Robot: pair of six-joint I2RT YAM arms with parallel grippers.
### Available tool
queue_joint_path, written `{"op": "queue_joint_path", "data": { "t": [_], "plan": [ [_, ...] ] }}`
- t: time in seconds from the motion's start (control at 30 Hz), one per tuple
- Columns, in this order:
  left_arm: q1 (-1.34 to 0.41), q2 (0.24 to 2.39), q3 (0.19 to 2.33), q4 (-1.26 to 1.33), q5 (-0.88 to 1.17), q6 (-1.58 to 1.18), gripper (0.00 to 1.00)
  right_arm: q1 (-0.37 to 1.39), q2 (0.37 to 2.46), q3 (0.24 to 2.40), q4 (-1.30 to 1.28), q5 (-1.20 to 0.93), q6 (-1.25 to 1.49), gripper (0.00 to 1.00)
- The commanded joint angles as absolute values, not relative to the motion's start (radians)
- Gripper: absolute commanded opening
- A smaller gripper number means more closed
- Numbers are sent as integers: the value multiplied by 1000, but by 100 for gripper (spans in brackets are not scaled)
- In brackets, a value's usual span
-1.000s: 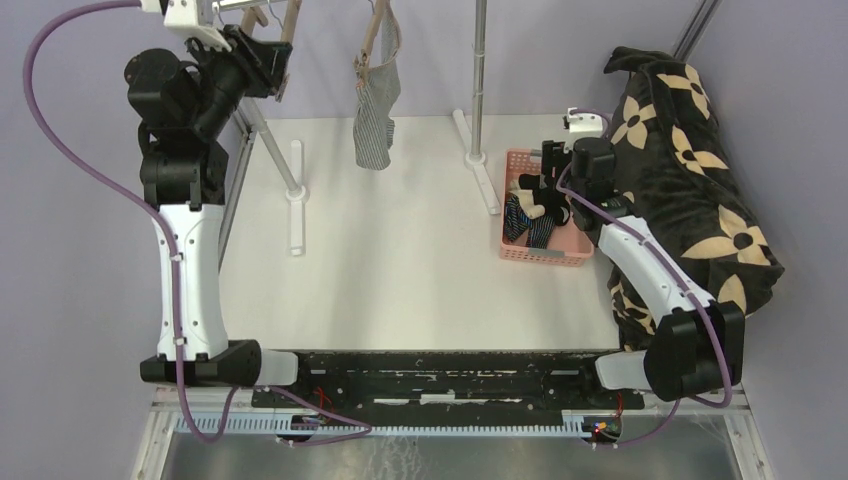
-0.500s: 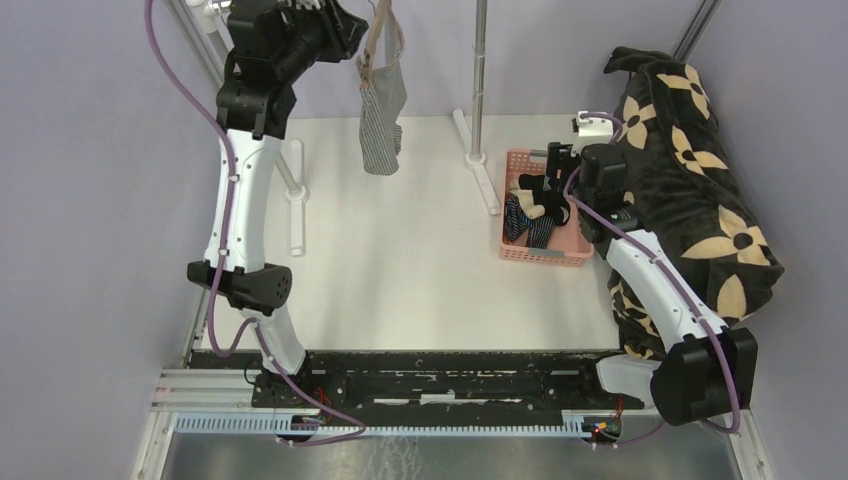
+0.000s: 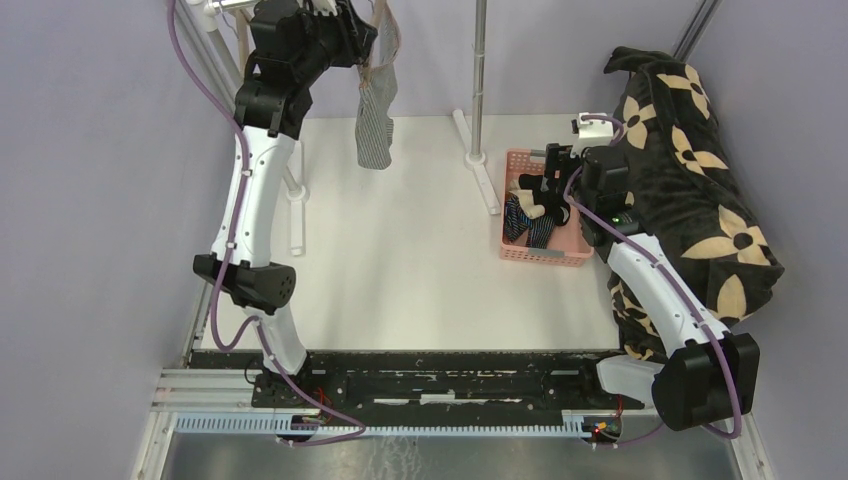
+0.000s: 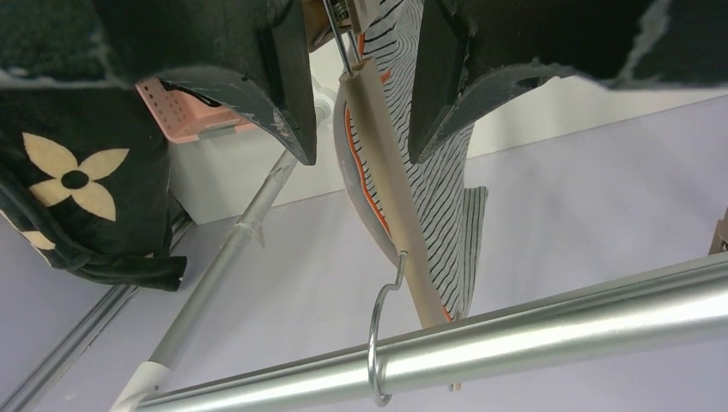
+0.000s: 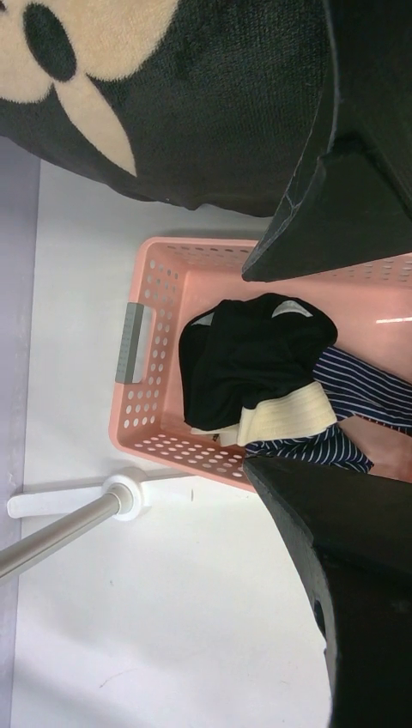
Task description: Remove the underwear clipped to the hanger
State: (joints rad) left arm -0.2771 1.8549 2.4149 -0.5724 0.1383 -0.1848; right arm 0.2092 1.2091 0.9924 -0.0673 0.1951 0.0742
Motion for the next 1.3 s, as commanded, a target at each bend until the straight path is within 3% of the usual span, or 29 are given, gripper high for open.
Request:
{"op": "queue_joint_path", "data": {
  "t": [0.0,0.33,0.5,0.63,0.7,0.9,0.97,1.27],
  "plan": [
    [-291,1883,2422,-508,101,-126,50,212,1181,987,-8,177,88,82],
    [-296,1922,2427,-516,94,-120,48,213,1160,972,8,156,101,82],
    [-298,1925,2422,-501,88,-109,37,213,1165,966,16,142,104,82],
    [-298,1934,2421,-493,75,-106,17,215,1157,959,24,139,102,83],
    [-298,1939,2421,-492,71,-105,12,214,1154,958,25,138,103,83],
    [-298,1952,2419,-494,84,-95,9,215,1145,947,38,138,104,84],
    [-299,1949,2409,-473,106,-92,3,215,1150,949,38,136,104,84],
    [-300,1917,2390,-352,69,-93,3,215,1158,943,49,122,101,84]
  ]
}}
